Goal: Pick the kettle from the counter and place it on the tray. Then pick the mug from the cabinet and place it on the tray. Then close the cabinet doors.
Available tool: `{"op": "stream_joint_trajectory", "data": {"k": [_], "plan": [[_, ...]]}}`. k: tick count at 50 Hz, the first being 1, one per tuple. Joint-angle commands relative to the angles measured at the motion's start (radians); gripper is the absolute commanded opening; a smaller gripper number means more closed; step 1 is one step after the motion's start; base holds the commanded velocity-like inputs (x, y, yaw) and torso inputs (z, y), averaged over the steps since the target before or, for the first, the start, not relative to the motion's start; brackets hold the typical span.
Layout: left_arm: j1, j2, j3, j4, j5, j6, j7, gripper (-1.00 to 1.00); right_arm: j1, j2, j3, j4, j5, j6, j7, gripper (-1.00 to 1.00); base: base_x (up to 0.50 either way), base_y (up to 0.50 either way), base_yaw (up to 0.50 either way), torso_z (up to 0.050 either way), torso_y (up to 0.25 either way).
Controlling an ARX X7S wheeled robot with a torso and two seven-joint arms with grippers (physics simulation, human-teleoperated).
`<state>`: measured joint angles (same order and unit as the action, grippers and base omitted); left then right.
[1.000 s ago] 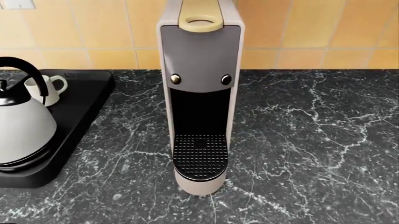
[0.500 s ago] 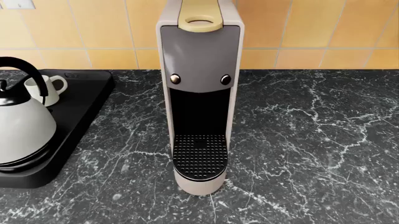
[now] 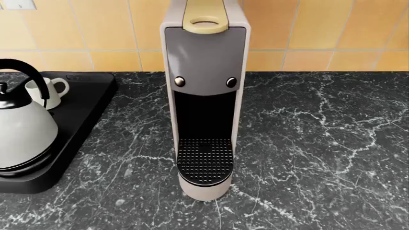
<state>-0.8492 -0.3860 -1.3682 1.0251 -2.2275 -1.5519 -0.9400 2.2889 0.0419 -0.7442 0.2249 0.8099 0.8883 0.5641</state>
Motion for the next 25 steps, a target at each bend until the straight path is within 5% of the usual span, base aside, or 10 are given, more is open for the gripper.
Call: {"op": "stream_joint_trajectory", "data": {"k": [1,25], "plan": [[0.014,0.004,-0.013,0.006,0.028,0.006,0.038,1.0,-0.115,-0.012,-0.267,0.114,0.123,0.013,-0.096,1.0,0.0,0.0,0.0,0.0,0.0],[0.048,0.031,-0.083,0.018,0.087,-0.013,0.15,1.0,-0.106,-0.042,-0.791,0.324,0.048,-0.024,-0.094,1.0,0.0,0.0,0.0,0.0,0.0]]}}
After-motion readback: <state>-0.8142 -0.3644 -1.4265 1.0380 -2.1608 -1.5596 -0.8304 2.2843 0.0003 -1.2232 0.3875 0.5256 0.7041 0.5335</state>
